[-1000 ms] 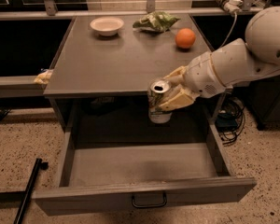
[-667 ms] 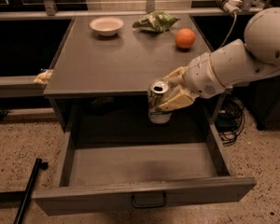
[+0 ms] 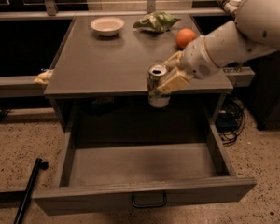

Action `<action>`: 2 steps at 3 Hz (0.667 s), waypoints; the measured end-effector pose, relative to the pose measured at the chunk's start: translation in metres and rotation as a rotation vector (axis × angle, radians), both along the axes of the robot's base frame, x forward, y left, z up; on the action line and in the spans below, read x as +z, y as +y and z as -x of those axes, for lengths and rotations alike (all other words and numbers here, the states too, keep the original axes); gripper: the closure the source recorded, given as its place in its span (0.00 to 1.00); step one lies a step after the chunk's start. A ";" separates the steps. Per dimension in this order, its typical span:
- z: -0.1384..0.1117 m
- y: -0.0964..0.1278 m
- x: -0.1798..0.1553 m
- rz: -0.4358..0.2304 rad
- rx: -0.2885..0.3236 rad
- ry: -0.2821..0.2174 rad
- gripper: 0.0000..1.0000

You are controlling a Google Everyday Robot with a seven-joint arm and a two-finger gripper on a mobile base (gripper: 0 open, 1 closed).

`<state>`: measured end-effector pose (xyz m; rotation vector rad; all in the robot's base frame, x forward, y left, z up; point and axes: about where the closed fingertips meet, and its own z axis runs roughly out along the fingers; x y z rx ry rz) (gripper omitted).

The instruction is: Pick 7up can from top drawer and place on counter

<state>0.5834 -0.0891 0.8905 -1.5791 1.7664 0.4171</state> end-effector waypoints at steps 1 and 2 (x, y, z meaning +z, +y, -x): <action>-0.038 0.003 0.021 0.024 -0.037 0.007 1.00; -0.075 0.006 0.032 0.032 -0.060 0.002 1.00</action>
Offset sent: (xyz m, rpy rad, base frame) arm 0.1216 0.0055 0.0479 -0.0394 -0.0112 -0.0978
